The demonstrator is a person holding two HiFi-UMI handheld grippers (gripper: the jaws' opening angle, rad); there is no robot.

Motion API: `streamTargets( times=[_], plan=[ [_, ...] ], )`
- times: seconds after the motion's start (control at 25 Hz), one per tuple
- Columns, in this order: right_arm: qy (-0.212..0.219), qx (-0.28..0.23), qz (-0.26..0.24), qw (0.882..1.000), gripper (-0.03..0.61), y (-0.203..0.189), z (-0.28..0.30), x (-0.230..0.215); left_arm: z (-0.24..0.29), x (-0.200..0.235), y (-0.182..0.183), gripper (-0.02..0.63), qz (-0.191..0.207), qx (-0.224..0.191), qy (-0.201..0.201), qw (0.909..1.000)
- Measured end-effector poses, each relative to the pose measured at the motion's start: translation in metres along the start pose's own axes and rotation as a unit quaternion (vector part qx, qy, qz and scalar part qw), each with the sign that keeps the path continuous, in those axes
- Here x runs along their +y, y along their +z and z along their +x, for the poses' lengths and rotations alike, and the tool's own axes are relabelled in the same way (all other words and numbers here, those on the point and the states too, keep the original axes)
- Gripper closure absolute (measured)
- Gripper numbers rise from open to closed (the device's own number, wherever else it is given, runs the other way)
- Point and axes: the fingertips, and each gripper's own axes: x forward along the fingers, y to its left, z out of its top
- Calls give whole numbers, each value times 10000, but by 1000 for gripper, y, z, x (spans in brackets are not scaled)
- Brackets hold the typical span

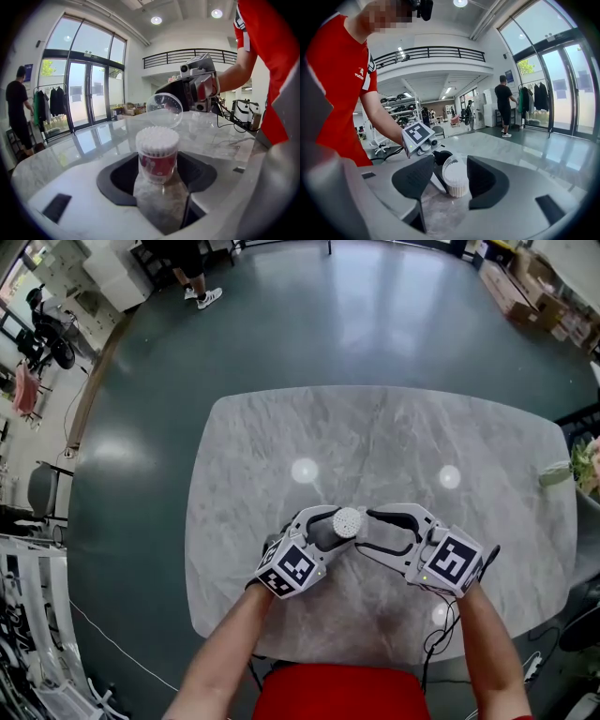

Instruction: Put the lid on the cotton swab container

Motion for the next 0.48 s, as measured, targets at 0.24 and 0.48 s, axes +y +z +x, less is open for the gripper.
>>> streamTargets(
  times=[0.24, 0.48],
  plan=[
    [82, 203, -6, 9998, 368, 2, 18, 8, 1, -2, 2, 322, 5, -14, -5, 10000],
    [50, 517, -300, 9982, 410, -4, 39, 5, 0, 2, 2, 322, -24, -27, 17, 10000]
  ],
)
